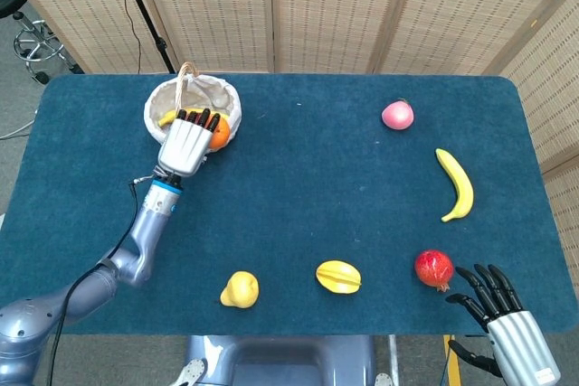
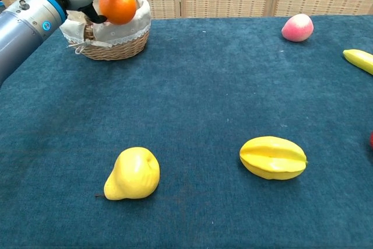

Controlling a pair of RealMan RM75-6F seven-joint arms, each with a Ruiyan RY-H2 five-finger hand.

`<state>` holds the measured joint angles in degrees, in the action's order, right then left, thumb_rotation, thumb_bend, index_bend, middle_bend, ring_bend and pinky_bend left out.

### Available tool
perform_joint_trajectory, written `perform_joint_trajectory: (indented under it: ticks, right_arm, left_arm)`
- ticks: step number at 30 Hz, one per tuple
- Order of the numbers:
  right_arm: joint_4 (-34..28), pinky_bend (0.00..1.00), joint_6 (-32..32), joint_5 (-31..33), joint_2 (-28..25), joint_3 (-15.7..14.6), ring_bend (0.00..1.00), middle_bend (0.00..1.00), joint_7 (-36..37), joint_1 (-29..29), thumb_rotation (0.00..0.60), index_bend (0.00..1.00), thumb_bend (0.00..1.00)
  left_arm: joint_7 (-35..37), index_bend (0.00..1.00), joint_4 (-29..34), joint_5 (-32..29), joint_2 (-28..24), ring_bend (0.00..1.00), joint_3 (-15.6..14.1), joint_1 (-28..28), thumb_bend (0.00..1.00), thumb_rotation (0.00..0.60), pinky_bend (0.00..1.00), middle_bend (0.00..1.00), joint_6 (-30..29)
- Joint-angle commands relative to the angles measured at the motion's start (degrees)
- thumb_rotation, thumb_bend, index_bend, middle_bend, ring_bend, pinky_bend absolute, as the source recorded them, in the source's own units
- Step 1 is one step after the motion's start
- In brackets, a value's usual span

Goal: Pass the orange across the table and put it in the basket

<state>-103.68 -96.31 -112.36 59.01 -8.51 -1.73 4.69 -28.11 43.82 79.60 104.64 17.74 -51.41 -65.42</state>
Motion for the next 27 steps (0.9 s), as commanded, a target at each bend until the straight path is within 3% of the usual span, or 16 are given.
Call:
perform_joint_trajectory:
  ticks: [1, 6, 22, 27]
  right_arm:
    - [0.08, 0.04, 0.0, 0.16, -0.02, 0.08, 0.06, 0.13, 0.03, 0.02, 0.6, 0.35, 0.0]
    - [0.34, 0.04, 0.42, 1.57, -0.03, 0.57, 0.06, 0.13, 0.43, -0.12, 0.6, 0.35, 0.0]
    - [0.48, 0.04, 1.17, 2.89, -0.1, 0.88, 0.06, 0.13, 1.56, -0.4, 0.6, 0.35, 0.0]
    - [0.48, 0.04, 0.92, 2.31, -0.3, 0.6, 0.06, 0.13, 1.93, -0.3, 0.6, 0.35, 0.0]
  left_arm:
    - [2.68, 0.61, -6.35, -1.2, 3.57, 0.48, 0.97, -3.25, 0.42, 0.6, 0.51, 0.52, 1.86]
    - [4.83, 0.61, -10.15, -2.27, 4.6, 0.49, 2.15, -5.53, 0.42, 0.6, 0.51, 0.53, 2.05]
    - [1.52, 0.61, -9.03, -4.46, -1.26, 0.48, 2.01, -4.9, 0.42, 0.6, 0.51, 0.53, 0.98]
    - [0.74, 0.56, -9.86, -3.91, -1.64, 0.36, 0.19, -4.37, 0.38, 0.6, 0.45, 0.42, 1.6]
